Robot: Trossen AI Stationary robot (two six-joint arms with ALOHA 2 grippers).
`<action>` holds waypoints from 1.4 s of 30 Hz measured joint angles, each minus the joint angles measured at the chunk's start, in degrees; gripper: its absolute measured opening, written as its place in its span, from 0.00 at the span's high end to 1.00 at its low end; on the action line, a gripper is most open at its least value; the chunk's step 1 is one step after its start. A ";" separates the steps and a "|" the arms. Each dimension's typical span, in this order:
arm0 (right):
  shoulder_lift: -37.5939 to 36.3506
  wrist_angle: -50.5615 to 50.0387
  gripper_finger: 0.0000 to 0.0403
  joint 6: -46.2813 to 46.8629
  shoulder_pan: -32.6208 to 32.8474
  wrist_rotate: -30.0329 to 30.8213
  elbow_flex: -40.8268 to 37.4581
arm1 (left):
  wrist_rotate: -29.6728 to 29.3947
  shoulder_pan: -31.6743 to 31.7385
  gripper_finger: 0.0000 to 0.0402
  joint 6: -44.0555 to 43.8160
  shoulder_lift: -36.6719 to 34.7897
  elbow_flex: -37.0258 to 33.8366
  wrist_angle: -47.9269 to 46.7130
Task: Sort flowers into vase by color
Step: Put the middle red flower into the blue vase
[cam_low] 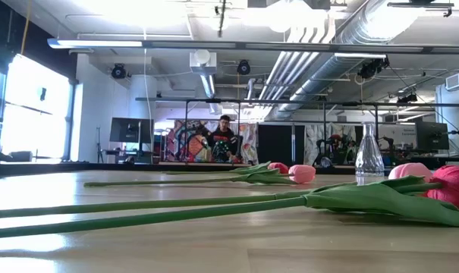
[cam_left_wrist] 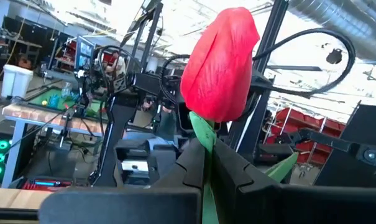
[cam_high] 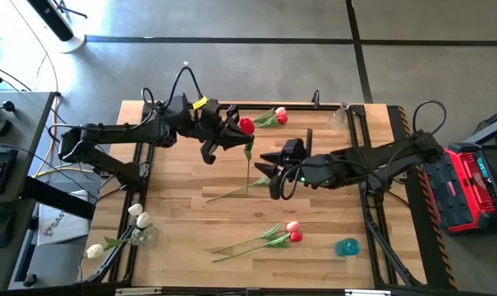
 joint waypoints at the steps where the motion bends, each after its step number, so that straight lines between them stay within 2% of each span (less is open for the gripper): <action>1: -0.07 0.47 0.62 -0.46 -0.25 0.02 0.00 | -0.07 -0.24 1.00 0.16 0.00 0.00 0.04; 4: -0.13 2.26 0.59 -3.26 -0.84 -0.62 0.00 | -0.27 -0.85 1.00 1.31 -0.02 0.00 0.11; 9: 0.55 6.17 0.55 -9.23 -2.20 -5.39 0.04 | -0.98 -1.21 1.00 1.40 -0.02 0.00 0.11; 16: 2.47 6.21 0.57 -11.46 -3.88 -7.75 0.02 | -3.77 -2.55 1.00 2.96 -0.02 0.00 -0.03; 22: 2.47 6.40 0.70 -12.56 -4.00 -7.62 0.02 | -4.79 -2.52 1.00 2.99 -0.02 0.16 -0.83; 29: 2.47 6.34 0.97 -12.73 -4.57 -7.59 0.02 | -5.03 -2.37 1.00 7.38 -0.07 5.32 -9.91; 36: 2.40 6.76 0.99 -13.89 -4.54 -5.16 0.02 | -4.20 -2.36 0.98 9.57 -0.07 6.47 -11.38; 39: 2.02 6.69 0.99 -14.25 -4.52 -4.68 0.00 | -4.09 -2.35 0.92 9.59 -0.26 6.51 -11.79; 42: 1.32 6.75 1.00 -14.72 -4.50 -4.40 0.00 | -4.02 -2.35 0.81 9.43 -0.44 6.51 -13.35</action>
